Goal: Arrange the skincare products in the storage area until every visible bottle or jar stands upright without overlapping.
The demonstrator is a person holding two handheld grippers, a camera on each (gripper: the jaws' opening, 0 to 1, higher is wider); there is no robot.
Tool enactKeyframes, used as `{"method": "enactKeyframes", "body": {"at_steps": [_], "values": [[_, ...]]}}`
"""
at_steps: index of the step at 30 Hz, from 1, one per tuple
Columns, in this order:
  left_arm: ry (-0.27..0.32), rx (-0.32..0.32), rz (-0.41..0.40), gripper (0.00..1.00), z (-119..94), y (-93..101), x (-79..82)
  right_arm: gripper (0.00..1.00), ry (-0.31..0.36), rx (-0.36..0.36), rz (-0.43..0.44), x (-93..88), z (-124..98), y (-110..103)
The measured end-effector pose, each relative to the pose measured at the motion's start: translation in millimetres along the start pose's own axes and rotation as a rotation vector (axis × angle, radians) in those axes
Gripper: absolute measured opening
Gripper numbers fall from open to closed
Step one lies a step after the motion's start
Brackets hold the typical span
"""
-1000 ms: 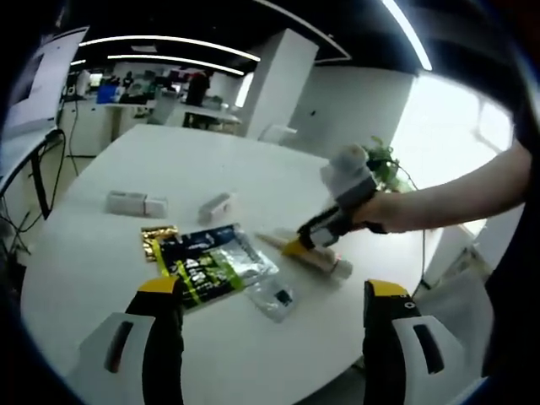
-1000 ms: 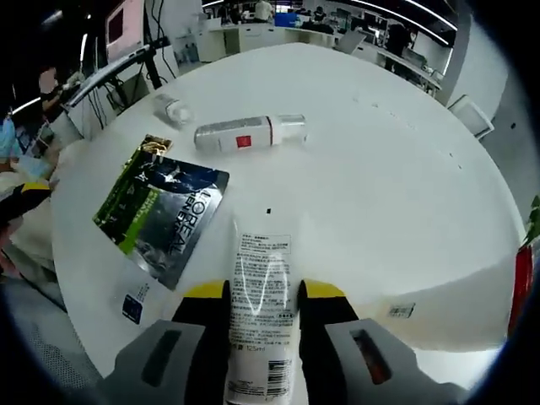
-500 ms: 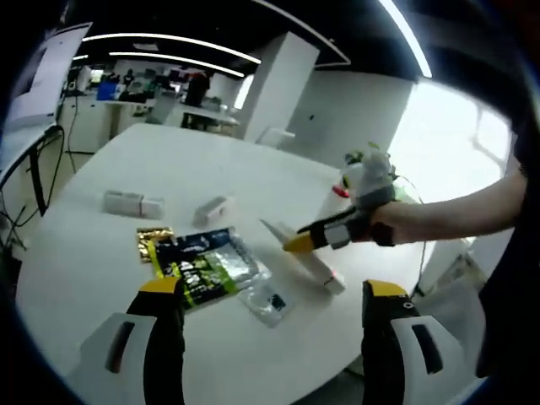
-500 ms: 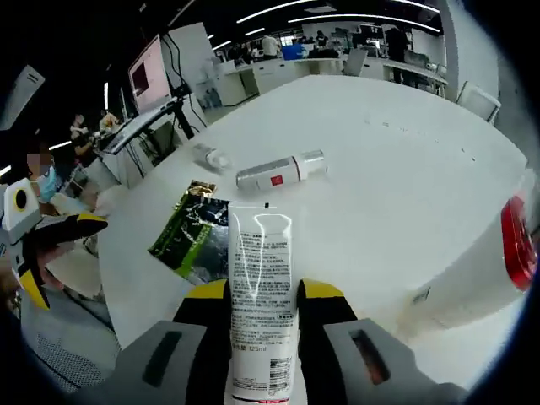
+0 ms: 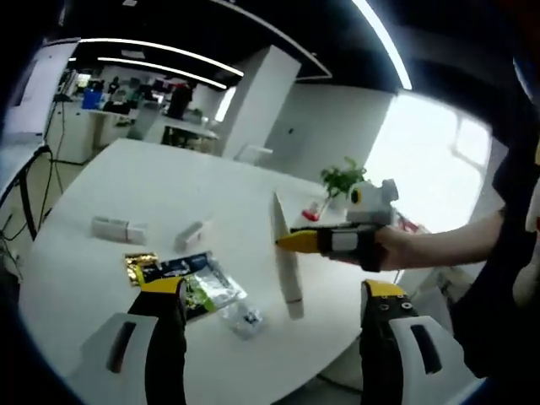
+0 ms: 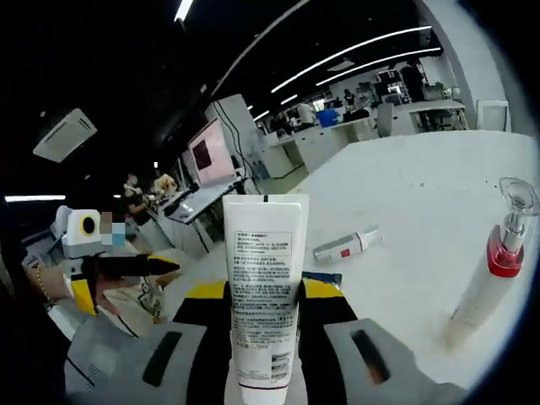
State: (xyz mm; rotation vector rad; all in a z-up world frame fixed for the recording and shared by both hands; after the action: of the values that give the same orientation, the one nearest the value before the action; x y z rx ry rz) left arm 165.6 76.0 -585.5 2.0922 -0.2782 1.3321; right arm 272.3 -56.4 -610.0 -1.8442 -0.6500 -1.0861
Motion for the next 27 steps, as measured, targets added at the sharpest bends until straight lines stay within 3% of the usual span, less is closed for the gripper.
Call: {"method": "enactKeyframes", "body": {"at_steps": [2, 8, 18, 27], "values": [[0.013, -0.028, 0.003, 0.76, -3.4, 7.9, 7.7, 0.29, 0.060, 0.062, 0.039, 13.1, -3.3, -12.1], [0.012, -0.070, 0.043, 0.76, -8.0, 18.8, 17.8, 0.29, 0.126, 0.236, 0.069, 31.9, -11.9, -46.7], [0.113, -0.192, 0.022, 0.74, -23.5, 46.0, 56.3, 0.29, 0.094, 0.520, 0.088, 34.6, -31.7, -99.0], [0.109, -0.328, 0.135, 0.70, -26.3, 70.8, 82.5, 0.29, 0.065, 0.756, 0.095, 39.1, -53.1, -141.9]]}}
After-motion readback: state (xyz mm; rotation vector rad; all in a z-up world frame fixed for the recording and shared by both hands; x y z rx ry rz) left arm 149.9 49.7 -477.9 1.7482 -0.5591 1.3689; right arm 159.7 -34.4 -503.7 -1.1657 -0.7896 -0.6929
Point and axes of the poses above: the point that each gripper's makers call its tool centre point, and the gripper's own axes: z roughly forward along the fingers, y roughly to its right, x roughly out of its top, the point moved 4 cm from there along -z, roughly backward along the fingers, and after that the axes turned 1 degree about x, right-handed, at the moved point
